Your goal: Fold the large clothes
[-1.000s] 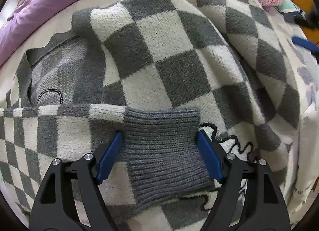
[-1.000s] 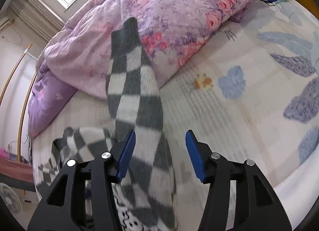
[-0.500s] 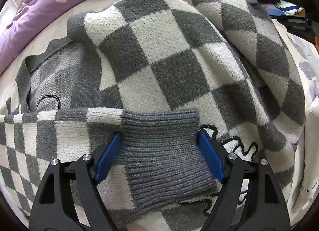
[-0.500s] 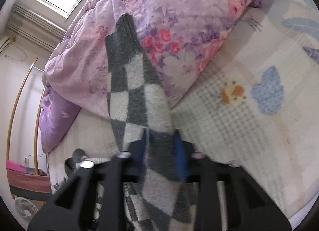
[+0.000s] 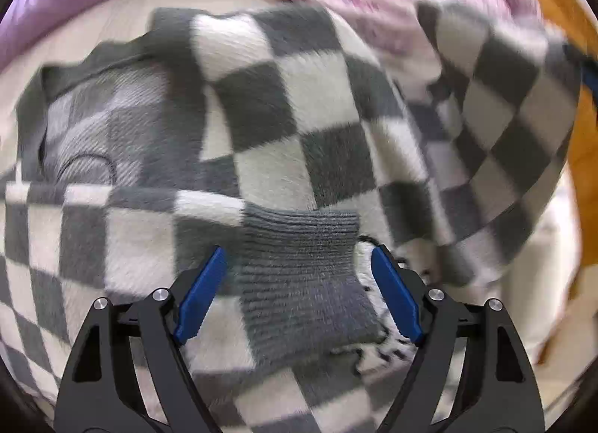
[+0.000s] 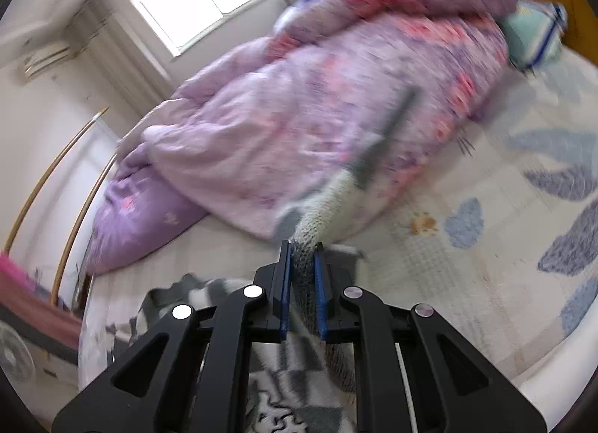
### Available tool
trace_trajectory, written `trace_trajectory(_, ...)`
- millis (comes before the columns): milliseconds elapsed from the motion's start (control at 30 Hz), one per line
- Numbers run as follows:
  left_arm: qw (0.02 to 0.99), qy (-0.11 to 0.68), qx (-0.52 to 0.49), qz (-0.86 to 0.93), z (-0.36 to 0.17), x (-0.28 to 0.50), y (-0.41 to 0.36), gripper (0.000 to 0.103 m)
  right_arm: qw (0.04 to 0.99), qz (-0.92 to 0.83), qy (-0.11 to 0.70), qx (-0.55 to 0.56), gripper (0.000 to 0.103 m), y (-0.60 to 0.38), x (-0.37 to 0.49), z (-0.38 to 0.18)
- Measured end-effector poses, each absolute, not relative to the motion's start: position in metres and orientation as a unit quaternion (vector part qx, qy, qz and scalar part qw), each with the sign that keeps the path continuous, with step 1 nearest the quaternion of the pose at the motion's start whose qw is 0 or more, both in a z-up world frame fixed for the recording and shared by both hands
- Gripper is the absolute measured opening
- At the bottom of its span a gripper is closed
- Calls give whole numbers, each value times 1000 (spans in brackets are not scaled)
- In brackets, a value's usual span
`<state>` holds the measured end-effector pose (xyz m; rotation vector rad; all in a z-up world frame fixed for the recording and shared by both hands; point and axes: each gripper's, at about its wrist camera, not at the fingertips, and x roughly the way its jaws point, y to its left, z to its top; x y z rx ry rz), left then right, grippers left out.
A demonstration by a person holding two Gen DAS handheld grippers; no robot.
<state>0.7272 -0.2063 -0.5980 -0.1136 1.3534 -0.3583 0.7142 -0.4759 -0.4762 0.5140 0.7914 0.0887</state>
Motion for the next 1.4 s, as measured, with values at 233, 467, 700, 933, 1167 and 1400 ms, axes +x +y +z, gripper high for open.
trace_trajectory(233,804,570,-141,-95,-539,732,-105,81,895,140,383,182,11,-370,678,-457)
trace_trajectory(467,822,531,-205,-25,-508,706,-13,81,846,246,447,155,11,-235,650,-488)
trace_trajectory(700,792,568,-226,16,-539,685,29,82,783,228,564,130,20,-176,636,-574)
trace_trajectory(933,762,580,-286,19,-566,674,39,82,824,153,515,179,60,-253,629,-534)
trace_trajectory(1167,798,500,-337,10,-542,642,63,82,828,-3,502,250,69,-384,648,-553)
trace_trajectory(1400,761,520,-388,16,-570,652,75,82,775,27,510,372,69,-414,669,-609)
